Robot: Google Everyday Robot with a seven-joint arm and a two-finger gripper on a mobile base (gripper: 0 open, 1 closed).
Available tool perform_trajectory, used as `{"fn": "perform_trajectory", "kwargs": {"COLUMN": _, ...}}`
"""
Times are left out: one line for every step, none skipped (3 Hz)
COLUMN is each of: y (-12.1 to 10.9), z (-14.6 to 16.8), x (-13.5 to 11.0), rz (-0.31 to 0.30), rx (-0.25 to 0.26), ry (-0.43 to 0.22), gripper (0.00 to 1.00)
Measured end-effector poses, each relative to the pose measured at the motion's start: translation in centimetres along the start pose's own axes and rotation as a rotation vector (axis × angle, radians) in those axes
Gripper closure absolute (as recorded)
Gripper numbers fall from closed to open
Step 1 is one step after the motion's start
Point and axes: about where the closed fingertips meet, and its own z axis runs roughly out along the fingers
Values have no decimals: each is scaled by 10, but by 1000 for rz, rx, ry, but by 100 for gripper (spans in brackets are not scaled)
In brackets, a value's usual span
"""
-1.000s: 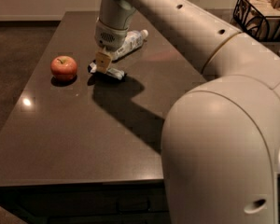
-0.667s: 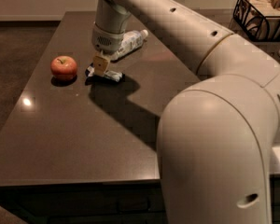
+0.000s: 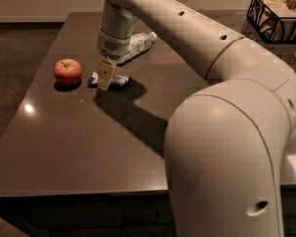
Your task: Move rxbar blueberry near apple
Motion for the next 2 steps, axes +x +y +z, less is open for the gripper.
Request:
{"fn": "perform_trajectory", "kwargs": {"y": 0, "z": -2, "x": -1, "rz": 0, "rx": 0, "ry": 0, "gripper": 0}}
{"fn": "perform_trajectory", "kwargs": {"y": 0, "z": -2, "x": -1, "rz": 0, "rx": 0, "ry": 0, "gripper": 0}}
